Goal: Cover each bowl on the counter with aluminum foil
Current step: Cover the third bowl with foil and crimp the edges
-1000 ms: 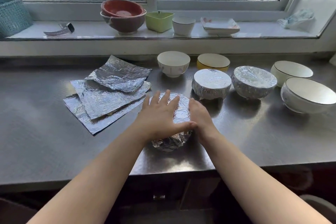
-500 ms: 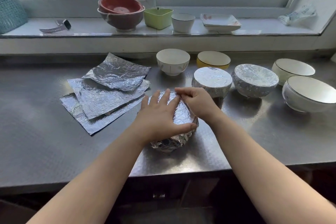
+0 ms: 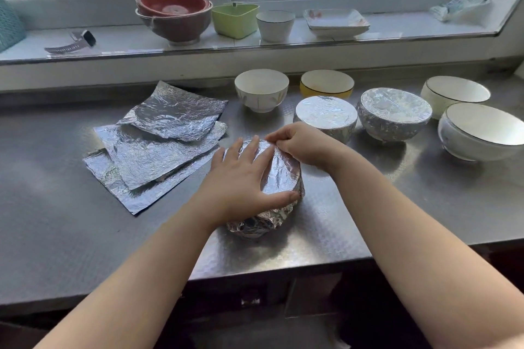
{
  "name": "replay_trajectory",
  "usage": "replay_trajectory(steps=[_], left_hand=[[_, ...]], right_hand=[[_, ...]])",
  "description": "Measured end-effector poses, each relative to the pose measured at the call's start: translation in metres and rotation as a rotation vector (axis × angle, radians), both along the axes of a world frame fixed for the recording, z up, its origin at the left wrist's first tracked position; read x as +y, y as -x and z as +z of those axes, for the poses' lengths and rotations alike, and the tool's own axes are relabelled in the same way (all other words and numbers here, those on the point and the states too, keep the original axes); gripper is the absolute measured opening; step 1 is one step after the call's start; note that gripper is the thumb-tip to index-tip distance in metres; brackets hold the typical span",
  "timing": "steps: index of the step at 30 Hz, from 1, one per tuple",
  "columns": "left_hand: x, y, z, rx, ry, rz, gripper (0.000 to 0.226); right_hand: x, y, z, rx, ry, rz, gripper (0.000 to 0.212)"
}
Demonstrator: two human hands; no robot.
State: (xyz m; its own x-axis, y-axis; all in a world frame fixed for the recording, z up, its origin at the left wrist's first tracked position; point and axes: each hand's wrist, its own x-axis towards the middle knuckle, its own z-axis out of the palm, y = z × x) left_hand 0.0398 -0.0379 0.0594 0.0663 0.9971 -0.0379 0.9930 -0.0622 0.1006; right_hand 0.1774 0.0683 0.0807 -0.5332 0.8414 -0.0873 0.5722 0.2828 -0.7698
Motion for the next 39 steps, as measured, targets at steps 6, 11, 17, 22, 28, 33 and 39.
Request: replay_trajectory(steps=[6, 11, 17, 22, 28, 33, 39], left_hand=[[0.0, 0.0, -0.001, 0.008, -0.004, -0.006, 0.114], [0.0, 0.002, -0.002, 0.012, -0.011, -0.013, 0.114], [0.001, 0.002, -0.001, 0.008, -0.005, -0.014, 0.114], [-0.001, 0.003, 0.001, 0.002, 0.001, -0.019, 0.115], [-0.001, 0.003, 0.002, -0.002, 0.01, -0.025, 0.115], [-0.002, 0.004, 0.004, 0.007, 0.018, -0.036, 0.115], [-0.003, 0.004, 0.005, 0.001, 0.023, -0.037, 0.115]], right_hand=[[0.002, -0.001, -0.004, -0.012, 0.089, 0.034, 0.033], [0.006, -0.004, -0.009, 0.087, 0.242, 0.018, 0.034], [-0.001, -0.006, -0.013, 0.231, 0.471, -0.072, 0.02], [0.001, -0.007, -0.024, 0.335, 0.599, -0.085, 0.033], [-0.01, -0.017, -0.029, 0.398, 0.767, -0.038, 0.034], [-0.007, -0.017, -0.025, 0.318, 0.698, 0.003, 0.034], [-0.009, -0.035, -0.007, 0.319, 0.232, -0.361, 0.041]])
